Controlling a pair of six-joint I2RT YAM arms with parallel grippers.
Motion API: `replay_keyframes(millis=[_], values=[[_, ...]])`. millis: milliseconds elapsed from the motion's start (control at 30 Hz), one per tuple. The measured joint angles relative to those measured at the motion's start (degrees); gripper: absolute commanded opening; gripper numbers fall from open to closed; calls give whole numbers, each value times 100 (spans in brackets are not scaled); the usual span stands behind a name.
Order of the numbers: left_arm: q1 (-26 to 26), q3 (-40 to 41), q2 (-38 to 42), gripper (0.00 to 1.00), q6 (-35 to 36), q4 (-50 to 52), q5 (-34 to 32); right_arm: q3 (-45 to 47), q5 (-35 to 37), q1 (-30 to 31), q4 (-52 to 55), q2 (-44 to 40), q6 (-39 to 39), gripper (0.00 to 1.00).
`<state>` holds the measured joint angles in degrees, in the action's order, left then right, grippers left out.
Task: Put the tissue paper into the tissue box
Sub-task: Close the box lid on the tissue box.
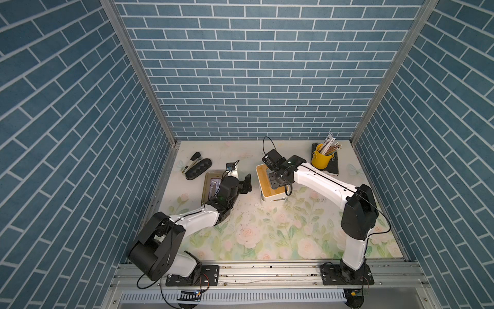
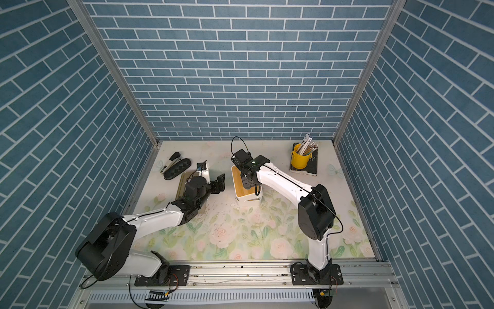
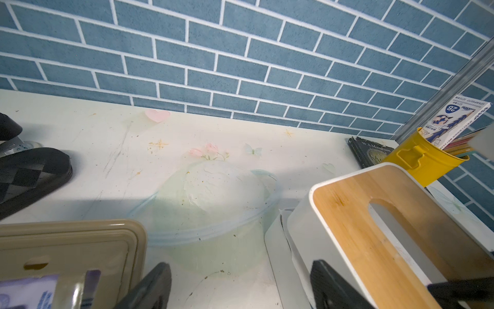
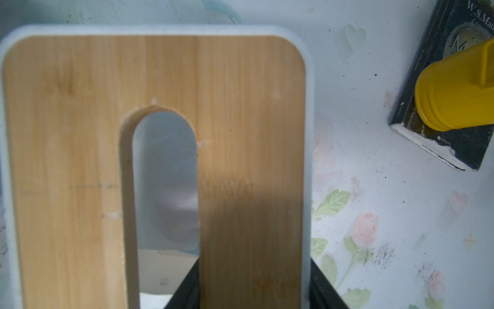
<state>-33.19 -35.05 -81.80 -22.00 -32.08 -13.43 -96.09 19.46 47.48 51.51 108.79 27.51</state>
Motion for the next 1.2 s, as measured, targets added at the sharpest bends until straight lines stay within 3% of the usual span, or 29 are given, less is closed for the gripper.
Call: replay_keyframes(millis=[533,1200], values=[[0,85,39,87,42,-44,20,-1499,254,396,704,1220,225,20],[0,96,48,87,44,-46,20,-1534,632,94,1309,1163,271,20]])
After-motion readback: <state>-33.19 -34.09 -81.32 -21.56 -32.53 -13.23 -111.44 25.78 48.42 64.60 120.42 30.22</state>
